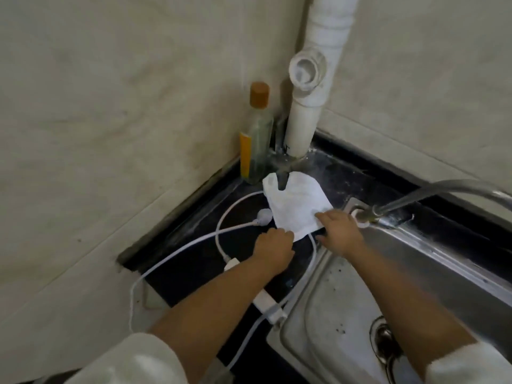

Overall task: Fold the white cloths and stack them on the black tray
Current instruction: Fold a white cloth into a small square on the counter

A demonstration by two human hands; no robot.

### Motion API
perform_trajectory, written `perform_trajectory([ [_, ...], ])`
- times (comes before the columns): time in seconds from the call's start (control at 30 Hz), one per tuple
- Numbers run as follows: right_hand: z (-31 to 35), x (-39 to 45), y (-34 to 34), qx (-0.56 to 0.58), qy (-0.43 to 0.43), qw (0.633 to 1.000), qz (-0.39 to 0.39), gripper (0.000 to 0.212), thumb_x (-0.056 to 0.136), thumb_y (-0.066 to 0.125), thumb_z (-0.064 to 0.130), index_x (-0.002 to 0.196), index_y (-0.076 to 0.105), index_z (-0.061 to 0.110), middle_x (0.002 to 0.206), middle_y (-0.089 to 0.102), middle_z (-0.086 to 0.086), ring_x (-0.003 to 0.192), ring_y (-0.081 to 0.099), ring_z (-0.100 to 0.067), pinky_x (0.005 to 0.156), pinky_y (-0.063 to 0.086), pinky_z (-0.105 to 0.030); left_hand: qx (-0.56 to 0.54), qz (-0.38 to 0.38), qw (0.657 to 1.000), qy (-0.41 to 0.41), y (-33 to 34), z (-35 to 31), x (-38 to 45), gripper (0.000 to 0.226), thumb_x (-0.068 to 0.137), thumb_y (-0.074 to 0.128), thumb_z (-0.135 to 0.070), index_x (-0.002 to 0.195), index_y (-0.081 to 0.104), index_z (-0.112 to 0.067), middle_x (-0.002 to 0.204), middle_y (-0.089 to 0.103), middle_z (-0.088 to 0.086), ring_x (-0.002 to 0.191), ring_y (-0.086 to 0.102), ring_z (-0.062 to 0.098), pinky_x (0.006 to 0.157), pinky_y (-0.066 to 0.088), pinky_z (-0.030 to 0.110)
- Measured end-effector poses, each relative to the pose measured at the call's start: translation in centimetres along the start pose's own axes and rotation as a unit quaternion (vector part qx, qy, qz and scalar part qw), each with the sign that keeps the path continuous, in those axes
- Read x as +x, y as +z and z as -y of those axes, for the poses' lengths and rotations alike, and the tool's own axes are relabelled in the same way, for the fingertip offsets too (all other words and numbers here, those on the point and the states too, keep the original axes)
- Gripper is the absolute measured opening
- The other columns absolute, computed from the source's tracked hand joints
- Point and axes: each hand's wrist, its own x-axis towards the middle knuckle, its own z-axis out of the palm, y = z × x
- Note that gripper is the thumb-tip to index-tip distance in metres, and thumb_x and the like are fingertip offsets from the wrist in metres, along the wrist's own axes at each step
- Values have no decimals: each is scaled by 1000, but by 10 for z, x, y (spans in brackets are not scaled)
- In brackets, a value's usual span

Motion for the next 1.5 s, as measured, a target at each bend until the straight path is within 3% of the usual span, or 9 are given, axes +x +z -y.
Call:
perform_trajectory([
  [0.1,-3,16,10,6,-36,999,-38,52,79,66,24,129,53,20,129,53,-13,124,45,-32,106,33,-43,24,-12,1000,-3,10,0,21,35,95,46,-34,118,48,-8,126,47,14,117,44,29,88,41,38],
  [0.23,-4,27,15,71,-84,980,-165,12,53,76,9,64,74,14,62,65,-11,56,64,-34,59,55,-39,49,-100,994,6,9,3,36,21,85,64,-29,95,63,-11,102,62,11,97,58,26,79,47,32],
  [0.4,1,21,-1,137,-54,973,-177,35,74,36,20,70,66,2,66,65,-16,65,62,-35,72,52,-42,-64,-110,992,26,0,8,32,21,95,41,-7,102,59,1,108,60,19,104,55,34,89,41,40],
  [0.63,7,-20,-48,90,-83,957,-264,19,83,51,16,82,64,2,72,66,-15,72,60,-33,75,39,-33,-154,-232,958,66,-65,22,-11,27,97,43,-14,108,64,-1,106,64,18,99,57,31,82,39,30],
  [0.73,6,-60,-62,8,-133,934,-332,9,70,59,13,71,66,7,61,61,-7,55,60,-28,70,33,-26,-149,-277,944,103,-87,28,-50,37,92,42,-23,104,68,0,97,67,19,92,60,33,75,39,28],
  [0.8,9,-99,-69,-13,-122,938,-325,14,55,75,3,64,66,8,59,59,-7,52,59,-28,69,47,-30,-122,-293,940,127,-95,28,-78,44,88,37,-30,95,69,-1,87,67,18,83,61,32,70,35,25],
  [1.0,11,-262,-65,16,0,937,-349,7,67,62,7,65,68,3,58,62,-14,54,60,-34,52,52,-37,-121,-328,913,209,-85,-23,-162,53,86,32,-38,95,70,-1,89,69,19,85,62,33,72,46,35],
  [1.23,-20,-485,-28,107,276,917,-269,23,90,47,7,104,66,4,106,63,-13,100,58,-31,82,47,-38,-134,-243,896,346,-44,-174,-221,19,93,51,-16,97,67,-6,96,69,14,95,60,32,76,43,34],
  [1.5,-56,-735,43,185,555,798,-141,23,76,43,-2,65,50,16,76,55,-4,82,58,-30,60,44,-35,-97,-130,808,566,34,-392,-317,19,92,49,-17,93,66,-10,94,66,9,93,58,27,76,42,33],
])
